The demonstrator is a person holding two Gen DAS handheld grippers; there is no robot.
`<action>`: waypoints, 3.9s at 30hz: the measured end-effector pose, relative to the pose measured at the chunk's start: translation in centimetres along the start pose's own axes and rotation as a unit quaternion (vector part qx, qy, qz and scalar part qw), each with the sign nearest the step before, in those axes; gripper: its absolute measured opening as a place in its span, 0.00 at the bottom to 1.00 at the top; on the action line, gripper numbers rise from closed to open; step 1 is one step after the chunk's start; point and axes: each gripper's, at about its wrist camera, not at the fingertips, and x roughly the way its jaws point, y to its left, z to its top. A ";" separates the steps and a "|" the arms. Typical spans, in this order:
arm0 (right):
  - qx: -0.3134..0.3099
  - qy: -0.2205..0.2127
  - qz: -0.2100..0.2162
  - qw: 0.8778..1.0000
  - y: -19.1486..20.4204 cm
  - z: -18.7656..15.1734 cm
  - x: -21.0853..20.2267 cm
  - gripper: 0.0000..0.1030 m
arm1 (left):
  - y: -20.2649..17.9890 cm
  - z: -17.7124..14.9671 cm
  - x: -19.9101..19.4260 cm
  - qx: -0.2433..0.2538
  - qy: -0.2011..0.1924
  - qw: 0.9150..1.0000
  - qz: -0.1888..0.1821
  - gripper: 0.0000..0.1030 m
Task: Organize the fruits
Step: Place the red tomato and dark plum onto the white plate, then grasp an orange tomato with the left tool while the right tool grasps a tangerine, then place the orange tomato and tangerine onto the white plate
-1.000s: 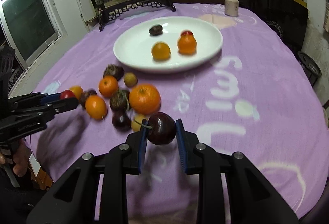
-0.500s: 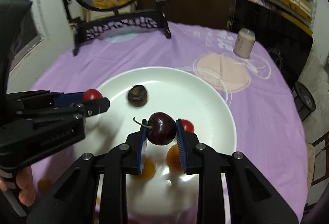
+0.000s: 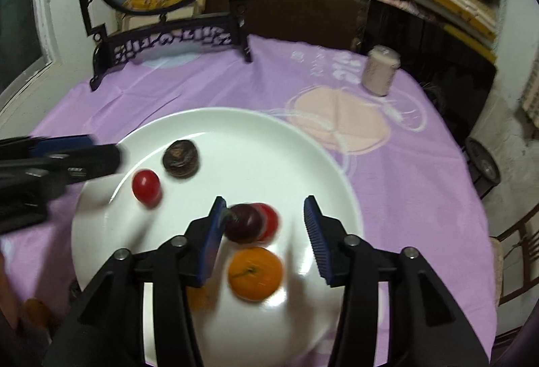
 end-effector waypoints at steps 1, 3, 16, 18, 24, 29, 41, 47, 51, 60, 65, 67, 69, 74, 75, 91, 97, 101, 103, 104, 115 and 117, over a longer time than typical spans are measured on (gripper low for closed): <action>0.002 -0.011 -0.011 1.000 -0.5 -0.4 -0.7 0.47 | 0.3 -0.6 -1.0 -0.004 -0.008 1.000 -0.005 0.49; 0.012 -0.022 -0.025 0.999 -1.3 -1.1 -2.0 0.47 | 0.6 -2.3 -3.4 -0.003 -0.026 1.000 0.000 0.51; 0.044 0.019 0.084 0.995 0.9 -15.2 -13.7 0.51 | 3.2 -17.8 -12.0 0.032 -0.015 0.999 0.017 0.60; 0.039 0.026 0.086 0.995 1.5 -15.7 -14.0 0.51 | 3.3 -18.5 -12.4 0.030 -0.014 0.999 0.013 0.60; 0.022 0.032 0.105 0.994 3.5 -16.2 -14.4 0.51 | 3.2 -19.6 -13.2 0.029 -0.015 0.999 0.009 0.61; 0.021 0.051 0.109 0.993 4.1 -16.7 -13.5 0.51 | 4.0 -20.2 -13.6 0.020 -0.013 1.000 0.019 0.65; 0.013 0.073 0.116 0.991 5.0 -13.1 -7.3 0.48 | 5.1 -21.0 -13.7 0.010 -0.005 1.000 0.022 0.65; 0.010 0.065 0.116 0.991 5.1 -12.6 -7.7 0.43 | 5.2 -20.7 -13.1 0.013 0.000 1.000 0.029 0.65; 0.023 0.040 0.100 0.994 3.6 -13.3 -11.0 0.44 | 6.0 -19.8 -10.8 0.006 0.016 0.999 0.047 0.65; 0.053 0.049 0.115 0.991 1.7 -16.3 -13.6 0.44 | 5.3 -18.1 -6.9 0.033 0.031 0.996 0.074 0.52; 0.059 0.040 0.118 0.991 1.6 -16.6 -14.4 0.44 | 5.2 -17.4 -6.7 0.015 0.030 0.999 0.039 0.34; 0.057 0.034 0.119 0.991 1.6 -16.6 -14.8 0.44 | 5.1 -17.7 -7.3 0.012 0.027 0.999 0.037 0.34; 0.057 0.032 0.120 0.991 1.7 -16.6 -15.0 0.44 | 4.9 -18.0 -8.3 0.011 0.022 0.999 0.026 0.34; 0.048 0.032 0.127 0.990 2.2 -16.2 -14.9 0.44 | 3.5 -18.0 -10.9 0.025 -0.001 1.000 0.008 0.34; 0.048 0.032 0.128 0.990 2.3 -16.2 -14.8 0.44 | 3.1 -17.8 -11.4 0.030 -0.006 1.000 0.001 0.34; 0.023 0.024 0.095 0.995 2.7 -5.2 -8.0 0.44 | -1.0 -4.7 -5.0 0.055 0.004 0.998 0.006 0.34; 0.016 0.039 0.054 0.998 1.5 0.3 -1.7 0.44 | -1.3 1.1 0.0 0.029 0.021 0.999 0.007 0.34; 0.032 0.064 0.063 0.995 0.7 1.0 1.6 0.44 | -1.1 1.9 2.3 0.016 0.035 0.999 -0.001 0.34; 0.032 0.066 0.069 0.995 0.5 0.9 2.1 0.44 | -0.8 1.8 3.0 0.014 0.038 0.999 -0.006 0.34; 0.031 0.066 0.069 0.995 0.5 0.8 2.2 0.44 | -0.7 1.7 3.3 0.011 0.040 0.999 -0.008 0.34; 0.033 0.012 0.022 0.999 -0.2 -0.2 -0.9 0.59 | -0.7 0.8 -0.2 0.012 0.006 1.000 -0.019 0.48; 0.043 0.000 0.028 0.999 -0.5 -0.9 -3.0 0.59 | -1.0 -0.2 -2.2 0.018 -0.009 1.000 -0.019 0.51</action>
